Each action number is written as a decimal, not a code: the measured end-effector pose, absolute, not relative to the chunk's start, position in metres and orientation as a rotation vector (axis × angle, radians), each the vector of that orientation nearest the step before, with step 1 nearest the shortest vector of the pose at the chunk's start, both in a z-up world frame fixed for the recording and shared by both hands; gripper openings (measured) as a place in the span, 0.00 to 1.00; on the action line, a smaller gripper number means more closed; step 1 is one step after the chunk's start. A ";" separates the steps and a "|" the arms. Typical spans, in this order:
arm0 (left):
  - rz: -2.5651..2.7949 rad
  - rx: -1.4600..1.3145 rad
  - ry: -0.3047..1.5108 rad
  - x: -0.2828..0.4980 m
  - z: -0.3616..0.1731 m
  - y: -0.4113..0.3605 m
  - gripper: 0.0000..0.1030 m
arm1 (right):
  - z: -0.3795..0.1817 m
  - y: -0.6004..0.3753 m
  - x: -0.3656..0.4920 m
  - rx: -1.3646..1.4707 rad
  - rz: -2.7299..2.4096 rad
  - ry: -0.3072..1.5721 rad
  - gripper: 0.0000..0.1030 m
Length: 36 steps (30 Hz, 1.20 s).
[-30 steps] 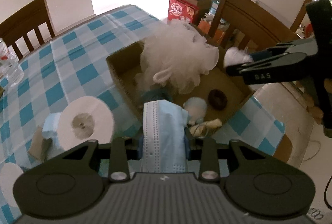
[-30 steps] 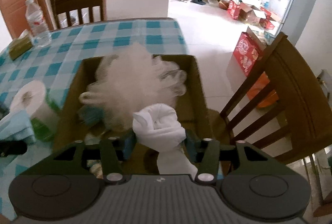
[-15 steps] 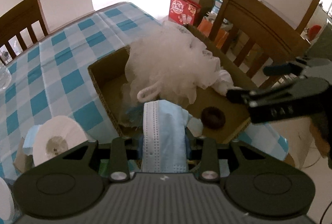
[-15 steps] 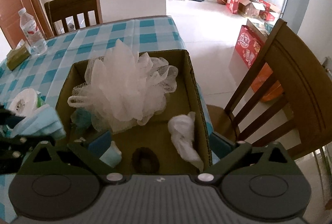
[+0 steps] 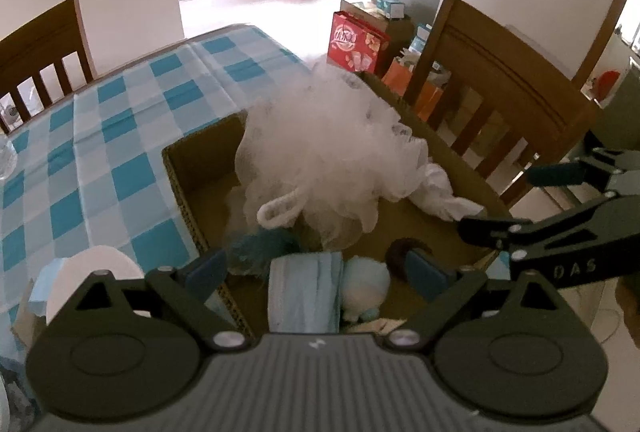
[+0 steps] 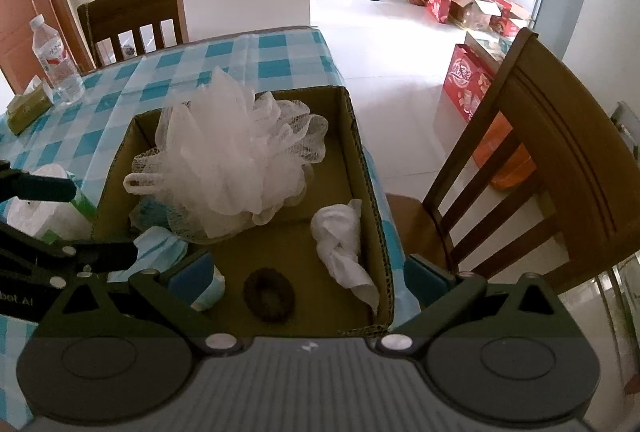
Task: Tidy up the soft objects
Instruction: 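Lower the blue face mask into the box and open the left tool, then withdraw both tools from the box back over the table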
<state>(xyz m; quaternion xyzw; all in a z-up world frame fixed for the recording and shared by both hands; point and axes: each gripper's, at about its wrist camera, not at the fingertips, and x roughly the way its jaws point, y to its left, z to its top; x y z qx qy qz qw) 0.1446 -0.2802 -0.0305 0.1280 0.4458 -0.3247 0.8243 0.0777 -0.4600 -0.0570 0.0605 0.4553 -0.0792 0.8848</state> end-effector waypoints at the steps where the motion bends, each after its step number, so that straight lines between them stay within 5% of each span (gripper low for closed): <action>1: -0.689 0.273 0.951 0.144 -0.031 -0.279 0.93 | -0.057 -0.459 0.078 0.124 -0.165 0.948 1.00; 36: -0.671 0.285 0.915 0.121 -0.021 -0.159 0.93 | -0.026 -0.344 0.077 0.014 -0.102 0.893 1.00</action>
